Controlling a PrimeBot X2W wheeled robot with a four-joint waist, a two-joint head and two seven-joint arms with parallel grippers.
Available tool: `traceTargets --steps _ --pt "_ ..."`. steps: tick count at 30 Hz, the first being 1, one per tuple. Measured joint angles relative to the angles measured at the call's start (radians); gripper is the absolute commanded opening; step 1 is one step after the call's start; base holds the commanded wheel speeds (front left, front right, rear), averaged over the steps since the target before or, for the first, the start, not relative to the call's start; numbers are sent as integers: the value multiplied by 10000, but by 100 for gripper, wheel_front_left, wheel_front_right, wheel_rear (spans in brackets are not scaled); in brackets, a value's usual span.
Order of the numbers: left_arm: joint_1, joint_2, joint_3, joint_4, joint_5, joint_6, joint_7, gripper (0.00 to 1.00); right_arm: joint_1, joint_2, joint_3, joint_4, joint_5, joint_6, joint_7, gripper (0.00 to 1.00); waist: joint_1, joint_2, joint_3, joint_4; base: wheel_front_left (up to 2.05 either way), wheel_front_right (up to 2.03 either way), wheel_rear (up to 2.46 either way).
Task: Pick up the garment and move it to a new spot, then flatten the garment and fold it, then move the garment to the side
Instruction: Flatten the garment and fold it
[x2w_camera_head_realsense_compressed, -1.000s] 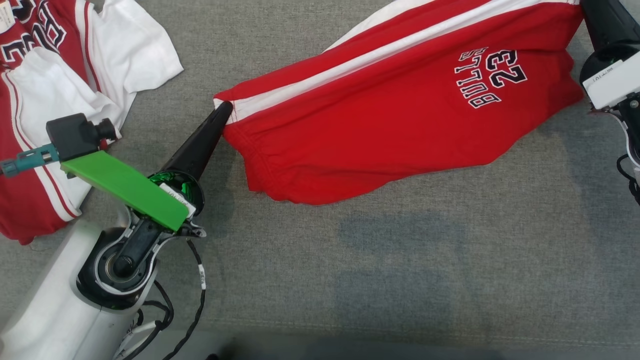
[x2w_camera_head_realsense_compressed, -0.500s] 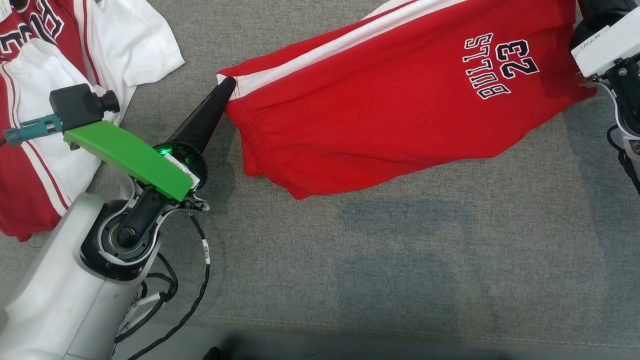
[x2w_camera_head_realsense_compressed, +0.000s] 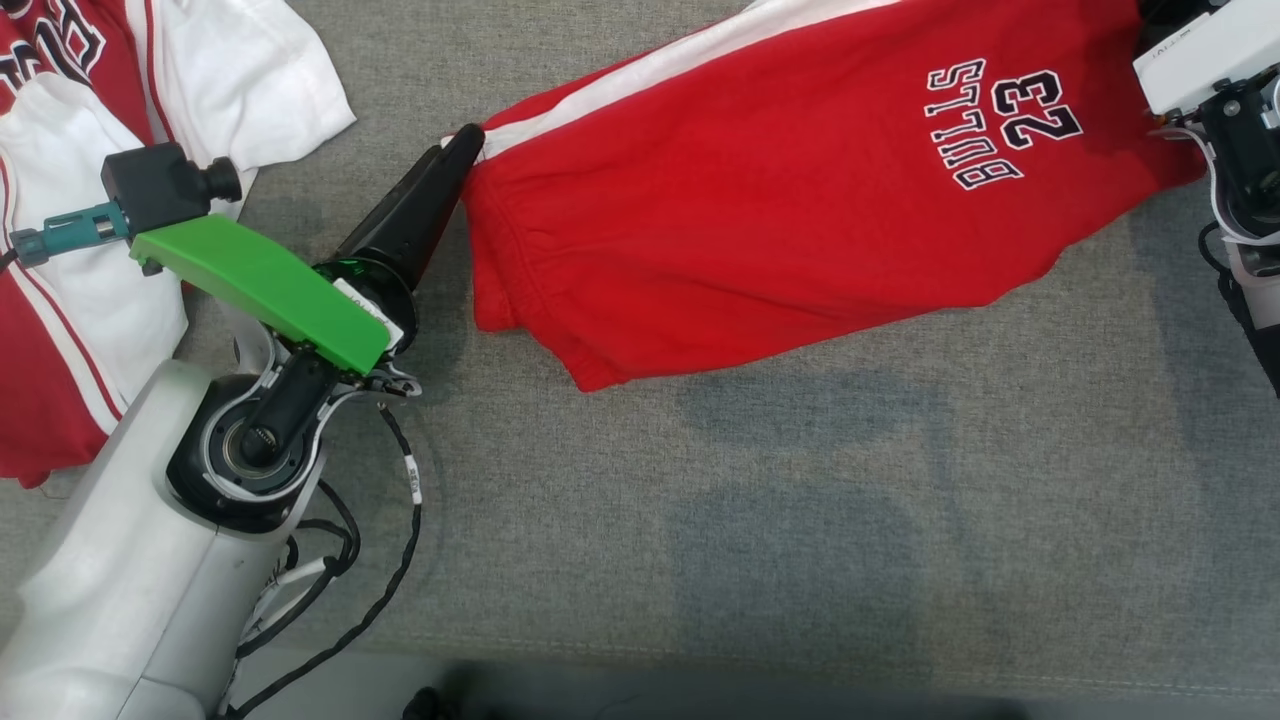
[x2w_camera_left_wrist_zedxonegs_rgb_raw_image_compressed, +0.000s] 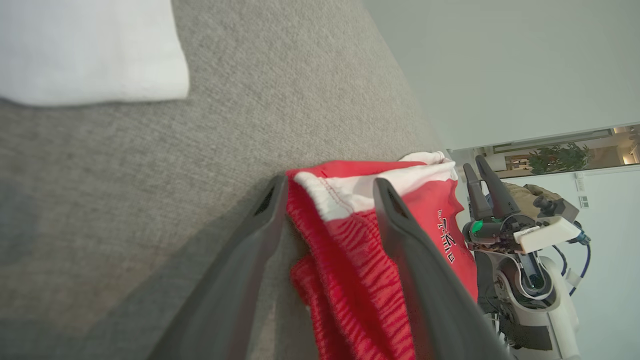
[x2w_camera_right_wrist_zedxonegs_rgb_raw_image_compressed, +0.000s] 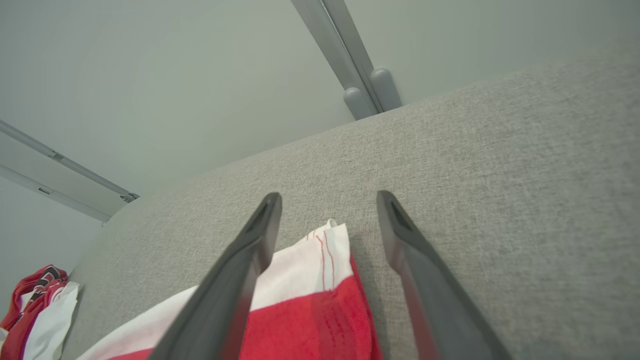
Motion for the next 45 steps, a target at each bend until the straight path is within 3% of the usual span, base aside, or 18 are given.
traceTargets --steps 7,11,18,21,26,32,45 --pt "-24 -113 -52 326 433 -4 -209 100 -56 224 35 380 -56 238 -587 100 0 0 -187 -66 0 0 0" --pt "-23 121 -190 443 1053 -21 -500 100 -9 219 61 441 -244 359 -941 100 0 0 -332 -112 0 0 0" --pt "0 1250 -280 454 3726 -291 -2069 100 649 -268 324 604 -1051 535 -1553 100 0 0 -892 -247 0 0 0" --pt "197 1333 -454 431 4464 -284 -2692 100 1142 -510 359 941 -1162 545 -1601 100 0 0 -1222 -284 0 0 0" --pt "798 1526 -832 257 5662 0 -3490 100 2043 -568 420 1634 -817 506 -1032 100 -1 0 -1833 -253 0 0 0" --pt "1545 1737 -880 -38 6629 351 -3657 100 2179 -767 253 1975 -295 431 -414 100 -1 0 -2334 139 0 0 0" --pt "3050 1392 -238 -378 6734 525 -3666 100 2433 -966 458 2667 151 378 947 100 -1 0 -2725 1595 0 0 0"
